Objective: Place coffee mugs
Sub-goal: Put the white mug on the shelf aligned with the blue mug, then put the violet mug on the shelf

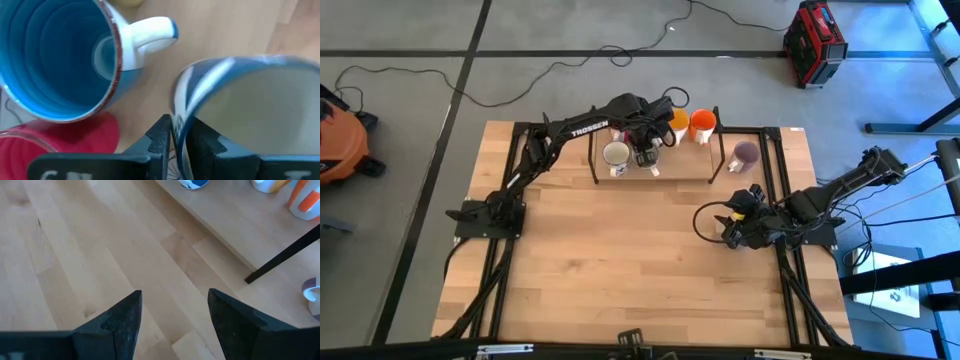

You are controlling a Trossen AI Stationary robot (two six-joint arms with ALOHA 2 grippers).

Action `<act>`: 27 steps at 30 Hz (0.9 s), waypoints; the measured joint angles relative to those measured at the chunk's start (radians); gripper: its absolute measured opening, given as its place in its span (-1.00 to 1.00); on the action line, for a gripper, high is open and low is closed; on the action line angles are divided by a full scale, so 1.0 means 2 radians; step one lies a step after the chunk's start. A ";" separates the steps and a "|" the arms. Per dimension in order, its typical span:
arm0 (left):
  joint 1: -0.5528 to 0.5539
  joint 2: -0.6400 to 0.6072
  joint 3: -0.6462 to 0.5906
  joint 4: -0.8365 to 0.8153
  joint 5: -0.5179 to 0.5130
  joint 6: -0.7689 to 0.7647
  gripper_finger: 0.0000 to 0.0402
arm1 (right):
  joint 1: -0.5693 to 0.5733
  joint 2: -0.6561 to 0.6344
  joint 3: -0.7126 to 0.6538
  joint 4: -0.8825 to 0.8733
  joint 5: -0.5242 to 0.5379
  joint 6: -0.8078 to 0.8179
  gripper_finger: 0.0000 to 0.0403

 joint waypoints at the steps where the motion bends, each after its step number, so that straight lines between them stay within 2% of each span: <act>1: 0.000 0.000 0.000 0.000 0.001 0.000 -0.73 | 0.000 0.000 0.000 0.000 0.000 0.000 0.06; 12: 0.000 0.000 0.000 0.021 0.000 0.022 -0.46 | 0.000 0.000 0.000 0.000 0.003 0.000 0.06; 16: 0.000 -0.002 0.000 0.020 -0.014 0.024 -0.36 | 0.000 0.000 0.000 0.001 -0.004 0.001 0.06; 23: -0.005 -0.005 0.019 0.016 -0.045 0.027 -0.34 | 0.000 0.000 0.000 0.001 -0.010 -0.001 0.06; 27: -0.011 -0.022 0.023 0.023 -0.032 0.024 -0.34 | 0.000 -0.004 0.001 0.000 -0.010 -0.025 0.06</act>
